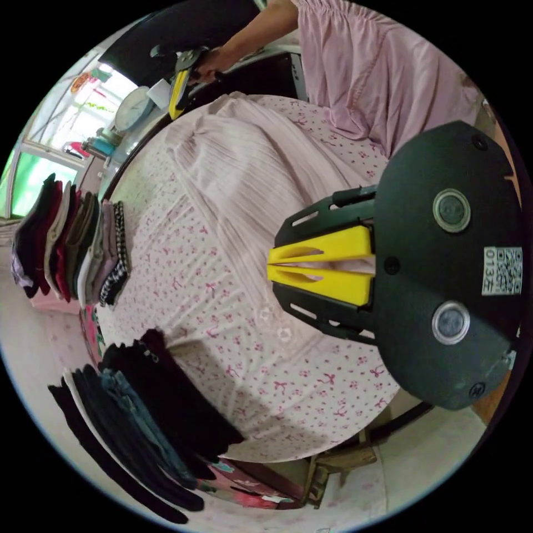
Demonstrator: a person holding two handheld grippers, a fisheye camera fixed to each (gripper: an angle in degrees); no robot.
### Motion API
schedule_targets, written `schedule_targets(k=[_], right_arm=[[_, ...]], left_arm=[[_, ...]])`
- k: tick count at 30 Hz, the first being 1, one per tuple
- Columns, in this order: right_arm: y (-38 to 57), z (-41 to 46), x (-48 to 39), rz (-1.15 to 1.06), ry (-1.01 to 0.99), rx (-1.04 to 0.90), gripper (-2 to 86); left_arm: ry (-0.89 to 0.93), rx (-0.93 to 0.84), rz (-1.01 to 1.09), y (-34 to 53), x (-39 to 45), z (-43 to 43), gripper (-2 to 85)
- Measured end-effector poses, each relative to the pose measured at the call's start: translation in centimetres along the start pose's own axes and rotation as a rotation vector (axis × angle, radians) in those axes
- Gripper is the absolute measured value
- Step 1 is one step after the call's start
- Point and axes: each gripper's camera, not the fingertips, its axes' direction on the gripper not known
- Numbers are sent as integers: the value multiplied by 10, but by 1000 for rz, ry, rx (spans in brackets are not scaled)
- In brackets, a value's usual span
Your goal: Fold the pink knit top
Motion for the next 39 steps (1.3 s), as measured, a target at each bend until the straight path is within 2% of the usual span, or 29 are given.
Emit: schedule_targets(k=[3, 6, 7, 9, 12, 14, 17, 21, 23, 25, 26, 28, 29, 30, 33, 35, 37, 39], right_arm=[[-20, 27, -6, -15, 4, -44, 2], [-29, 85, -1, 32, 126, -248, 3], [-28, 94, 2, 41, 104, -278, 3], [-18, 100, 10, 65, 11, -208, 2], [-21, 88, 17, 114, -76, -214, 2], [-20, 63, 15, 135, -61, -126, 3], [-12, 29, -1, 128, -24, 0, 3], [-3, 38, -54, -17, -56, 0, 3], [0, 60, -76, -80, -66, -80, 3], [4, 93, -91, -121, -85, -216, 3], [7, 94, -95, -138, -71, -159, 3], [-6, 94, -99, -135, -76, -240, 3], [-16, 85, -105, -150, -68, -230, 4], [-24, 69, -116, -187, -71, -136, 4], [-43, 49, -154, -283, -169, -28, 4], [-59, 54, -205, -386, -304, -10, 4], [-67, 67, -241, -415, -285, 8, 4], [-77, 94, -279, -438, -260, -9, 4]], left_arm=[[-59, -56, 80, -21, 31, 27, -2], [-112, -182, 120, -28, 43, 66, -2], [-117, -135, 131, -24, 44, 68, -2], [-89, -118, 123, -19, 40, 68, -2], [-83, -129, 63, -15, 34, 59, -3], [-153, -76, 1, -6, 29, 41, -3], [-160, 82, -15, 4, 37, 5, -3], [-136, 7, 115, -4, 81, 31, -2], [-144, -62, 102, -4, 86, 56, -2], [-125, -23, 75, 3, 82, 65, -2], [-110, -25, 68, 4, 80, 64, -2], [-114, -53, 0, 6, 71, 50, -3], [-143, -33, -10, 9, 71, 43, -3], [-184, 36, -11, 16, 75, 26, -3], [-152, 138, 53, 21, 103, 2, -3], [-177, 124, 124, 16, 126, 9, -3], [-258, 71, 130, 9, 138, 34, -3], [-239, -1, 136, 9, 132, 56, -3]])
